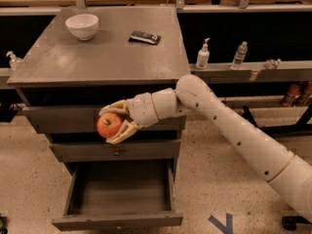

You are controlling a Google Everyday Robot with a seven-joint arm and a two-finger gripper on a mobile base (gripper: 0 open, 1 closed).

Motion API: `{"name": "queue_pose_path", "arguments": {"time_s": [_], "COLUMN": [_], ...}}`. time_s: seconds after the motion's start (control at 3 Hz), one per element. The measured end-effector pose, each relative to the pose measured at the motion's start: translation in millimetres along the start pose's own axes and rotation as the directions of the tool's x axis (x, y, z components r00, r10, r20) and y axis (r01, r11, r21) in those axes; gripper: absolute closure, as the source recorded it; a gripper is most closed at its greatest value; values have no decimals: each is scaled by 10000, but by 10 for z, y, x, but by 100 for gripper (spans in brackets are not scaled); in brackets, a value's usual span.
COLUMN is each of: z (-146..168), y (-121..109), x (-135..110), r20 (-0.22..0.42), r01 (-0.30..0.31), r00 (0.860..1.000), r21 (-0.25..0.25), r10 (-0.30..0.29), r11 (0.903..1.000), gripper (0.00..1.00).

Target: Pick apple from bottom drawer and place on counter

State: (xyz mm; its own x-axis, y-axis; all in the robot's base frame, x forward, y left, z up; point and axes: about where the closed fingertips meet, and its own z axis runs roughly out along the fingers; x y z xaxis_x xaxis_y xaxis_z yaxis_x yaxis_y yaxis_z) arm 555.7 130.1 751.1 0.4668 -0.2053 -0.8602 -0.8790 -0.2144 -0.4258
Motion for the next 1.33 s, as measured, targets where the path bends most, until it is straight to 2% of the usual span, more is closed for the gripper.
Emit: {"name": "queue_pose_path", "arguments": {"time_s": [0.33,0.67,1.0,1.33], "z": [-166,-403,-756,-1026], "y": [-427,-716,-972,-1253], "x": [-351,-559,-579,-548], "r20": [-168,21,210,280], "r01": [143,17,-597,-1345], "r00": [9998,10000,9982,9907], "r21": [163,974,2456,3599], "r10": [-140,-19,563,1334], "r11": [9998,9952,9675,9233], "gripper": [100,100,100,100]}}
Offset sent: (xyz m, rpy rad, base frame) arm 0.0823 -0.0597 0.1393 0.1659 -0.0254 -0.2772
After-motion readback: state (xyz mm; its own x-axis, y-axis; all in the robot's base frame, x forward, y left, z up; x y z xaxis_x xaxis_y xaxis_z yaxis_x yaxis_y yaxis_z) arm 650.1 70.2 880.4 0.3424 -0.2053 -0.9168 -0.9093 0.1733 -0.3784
